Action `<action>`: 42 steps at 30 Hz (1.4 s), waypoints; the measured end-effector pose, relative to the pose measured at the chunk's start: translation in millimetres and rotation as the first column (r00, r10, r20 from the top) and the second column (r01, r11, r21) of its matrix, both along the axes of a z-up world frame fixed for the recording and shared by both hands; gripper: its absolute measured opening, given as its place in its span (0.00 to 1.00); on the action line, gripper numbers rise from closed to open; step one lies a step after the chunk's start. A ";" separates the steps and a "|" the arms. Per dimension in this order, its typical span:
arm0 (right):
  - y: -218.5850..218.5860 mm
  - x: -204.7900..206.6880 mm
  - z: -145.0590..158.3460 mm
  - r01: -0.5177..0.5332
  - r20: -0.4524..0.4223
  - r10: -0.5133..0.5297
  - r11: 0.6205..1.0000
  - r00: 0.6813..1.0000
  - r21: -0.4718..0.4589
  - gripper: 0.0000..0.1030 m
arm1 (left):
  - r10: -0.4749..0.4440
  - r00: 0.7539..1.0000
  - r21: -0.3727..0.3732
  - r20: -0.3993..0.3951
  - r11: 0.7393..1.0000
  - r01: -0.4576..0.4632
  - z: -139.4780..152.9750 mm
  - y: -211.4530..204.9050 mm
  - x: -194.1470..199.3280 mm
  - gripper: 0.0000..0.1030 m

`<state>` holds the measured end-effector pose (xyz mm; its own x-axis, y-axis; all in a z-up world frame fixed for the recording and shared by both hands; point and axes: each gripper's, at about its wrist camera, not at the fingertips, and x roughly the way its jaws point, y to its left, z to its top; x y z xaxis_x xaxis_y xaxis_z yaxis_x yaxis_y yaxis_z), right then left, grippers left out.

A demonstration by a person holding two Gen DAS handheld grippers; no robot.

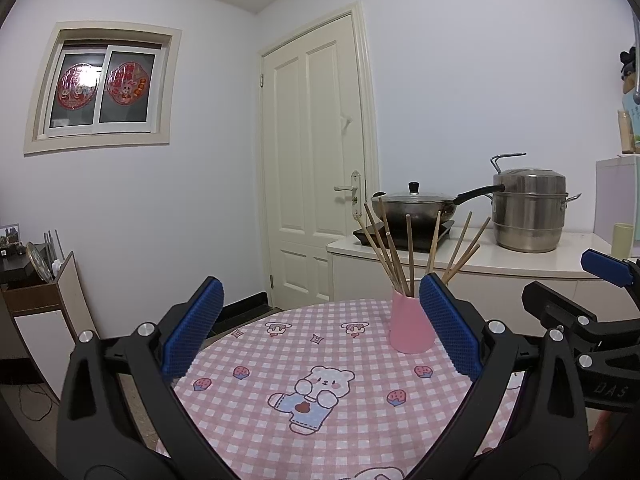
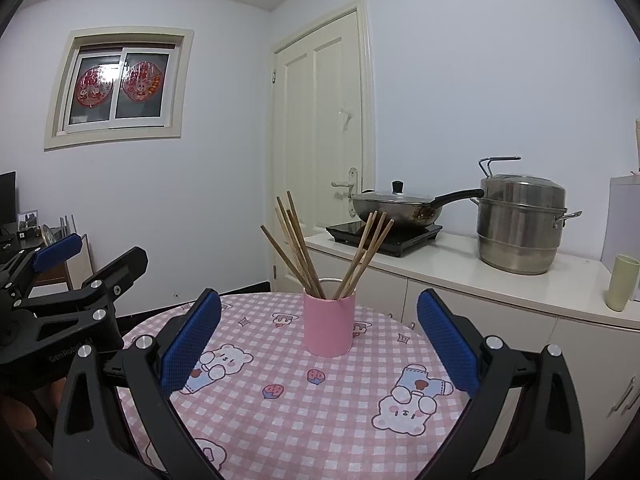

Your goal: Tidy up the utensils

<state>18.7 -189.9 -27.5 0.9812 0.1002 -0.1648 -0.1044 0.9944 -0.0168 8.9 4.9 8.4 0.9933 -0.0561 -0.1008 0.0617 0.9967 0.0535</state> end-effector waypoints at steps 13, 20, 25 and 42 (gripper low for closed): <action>0.9 -1.0 -0.1 0.001 -0.002 -0.001 1.000 1.000 0.002 0.92 | -0.003 1.000 0.007 -0.003 1.000 0.003 1.3 -3.3 0.9 0.94; 0.2 -0.9 0.6 0.002 -0.004 -0.002 1.000 1.000 0.003 0.92 | 0.002 1.000 0.013 -0.006 1.000 -0.002 -0.3 -4.4 1.1 0.94; -0.3 -0.4 0.9 -0.001 -0.005 0.001 1.000 1.000 0.000 0.92 | 0.001 1.000 0.009 -0.007 1.000 -0.001 -0.6 -4.4 1.5 0.94; -0.1 1.6 -2.9 0.000 -0.014 0.000 1.000 1.000 0.003 0.92 | 0.001 1.000 0.020 -0.024 1.000 0.000 -3.4 -8.3 3.9 0.94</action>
<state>20.3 -190.0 -30.4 0.9788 0.1010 -0.1782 -0.1049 0.9944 -0.0126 12.8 -3.4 5.0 0.9906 -0.0532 -0.1257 0.0626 0.9954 0.0720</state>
